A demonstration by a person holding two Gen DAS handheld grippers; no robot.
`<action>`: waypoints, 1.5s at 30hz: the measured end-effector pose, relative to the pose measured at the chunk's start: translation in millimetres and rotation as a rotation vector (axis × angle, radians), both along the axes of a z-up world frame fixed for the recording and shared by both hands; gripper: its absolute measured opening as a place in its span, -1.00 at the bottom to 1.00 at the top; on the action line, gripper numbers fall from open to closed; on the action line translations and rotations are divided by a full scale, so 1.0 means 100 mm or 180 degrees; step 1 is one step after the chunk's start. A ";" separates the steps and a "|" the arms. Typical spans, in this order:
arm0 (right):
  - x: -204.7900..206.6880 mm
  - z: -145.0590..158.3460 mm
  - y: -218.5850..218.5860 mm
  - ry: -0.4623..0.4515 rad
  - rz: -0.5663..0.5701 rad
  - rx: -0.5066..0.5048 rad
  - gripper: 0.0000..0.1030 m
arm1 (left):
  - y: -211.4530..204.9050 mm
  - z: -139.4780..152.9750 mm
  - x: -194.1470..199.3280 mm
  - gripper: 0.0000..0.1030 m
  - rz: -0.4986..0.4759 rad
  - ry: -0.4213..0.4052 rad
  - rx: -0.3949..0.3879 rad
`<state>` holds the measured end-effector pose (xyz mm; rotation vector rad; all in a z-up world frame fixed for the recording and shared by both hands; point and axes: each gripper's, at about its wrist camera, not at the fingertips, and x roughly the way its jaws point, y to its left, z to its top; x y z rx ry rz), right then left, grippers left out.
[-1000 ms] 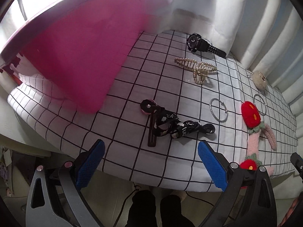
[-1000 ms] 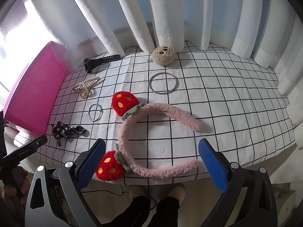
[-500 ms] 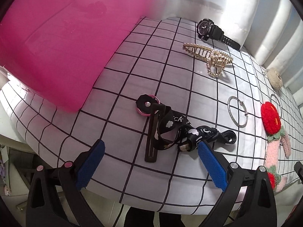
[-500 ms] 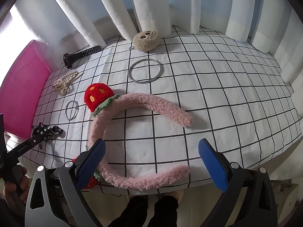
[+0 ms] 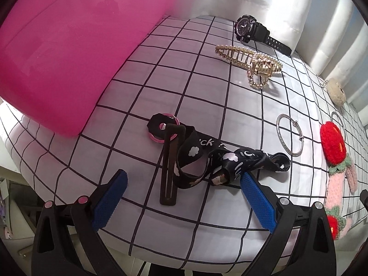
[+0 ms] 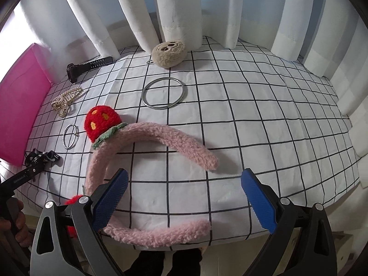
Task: Organize jewelry
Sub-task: 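Move the right gripper down onto the pink strawberry headband and close it, then lift the pink headband with the right gripper and carry it over the pink tub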
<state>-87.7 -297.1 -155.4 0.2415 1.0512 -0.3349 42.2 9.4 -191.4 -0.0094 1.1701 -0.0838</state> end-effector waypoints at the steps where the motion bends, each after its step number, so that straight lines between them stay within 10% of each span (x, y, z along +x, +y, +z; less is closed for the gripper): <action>1: 0.04 -0.03 -0.03 0.0022 0.0019 -0.0026 0.83 | 0.00 0.00 0.00 0.88 -0.0003 -0.0022 0.0010; 33: 0.42 -0.44 -0.15 0.0024 0.0820 -0.0352 0.79 | -0.06 0.02 -0.31 0.83 0.0188 -0.0470 0.0152; 38: 0.41 -0.38 0.00 -0.0040 0.1053 -0.0262 -0.21 | -0.12 0.08 -0.41 0.37 0.0077 -0.0549 0.0137; 43: 0.40 -0.36 0.12 -0.0066 0.1180 -0.0338 -0.57 | -0.21 0.13 -0.49 -0.65 -0.0103 -0.0609 0.0122; 45: 0.37 -0.35 0.12 -0.0093 0.1175 -0.0298 -0.64 | -0.21 0.14 -0.49 -0.76 -0.0122 -0.0584 0.0082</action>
